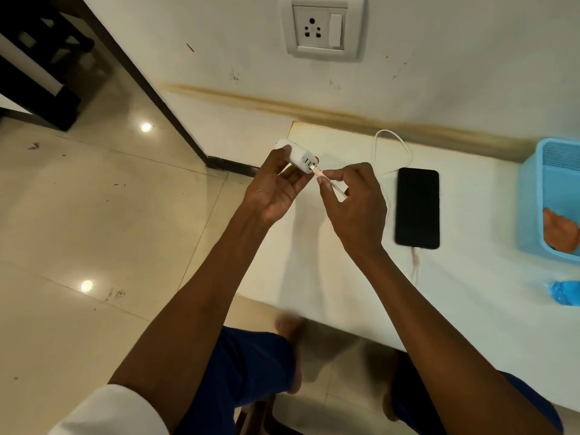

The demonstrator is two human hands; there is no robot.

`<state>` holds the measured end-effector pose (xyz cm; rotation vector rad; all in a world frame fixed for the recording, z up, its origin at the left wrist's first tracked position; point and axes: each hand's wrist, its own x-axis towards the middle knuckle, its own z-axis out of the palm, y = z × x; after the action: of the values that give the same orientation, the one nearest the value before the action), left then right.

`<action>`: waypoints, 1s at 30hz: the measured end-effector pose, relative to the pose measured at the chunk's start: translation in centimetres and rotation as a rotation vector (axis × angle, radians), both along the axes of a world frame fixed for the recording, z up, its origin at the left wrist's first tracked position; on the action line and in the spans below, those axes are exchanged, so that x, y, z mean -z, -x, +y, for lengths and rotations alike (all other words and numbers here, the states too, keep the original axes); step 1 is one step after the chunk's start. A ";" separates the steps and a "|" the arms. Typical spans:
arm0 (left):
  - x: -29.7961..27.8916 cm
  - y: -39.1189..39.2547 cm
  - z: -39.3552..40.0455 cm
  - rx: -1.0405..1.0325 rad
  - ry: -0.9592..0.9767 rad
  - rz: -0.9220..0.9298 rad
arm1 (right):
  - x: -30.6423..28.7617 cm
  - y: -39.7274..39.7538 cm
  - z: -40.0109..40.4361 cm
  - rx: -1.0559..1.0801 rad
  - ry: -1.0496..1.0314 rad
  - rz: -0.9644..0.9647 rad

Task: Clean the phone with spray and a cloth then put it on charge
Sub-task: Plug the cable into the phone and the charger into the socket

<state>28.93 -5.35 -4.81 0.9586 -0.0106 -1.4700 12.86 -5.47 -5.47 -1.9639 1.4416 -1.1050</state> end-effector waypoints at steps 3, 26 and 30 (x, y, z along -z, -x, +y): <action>0.0 -0.5 0.2 -0.024 -0.019 -0.012 | -0.2 -1.0 -0.4 0.015 0.072 0.060; -0.4 -0.8 0.4 -0.009 -0.032 -0.188 | 0.8 -1.8 -1.2 -0.013 0.196 0.179; -0.6 -0.2 0.5 0.014 -0.025 -0.245 | 1.0 -1.8 -1.1 -0.021 0.178 0.155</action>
<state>29.16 -4.81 -4.18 1.1562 -0.1784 -1.3604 14.65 -6.56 -6.48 -2.2267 1.4399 -1.1269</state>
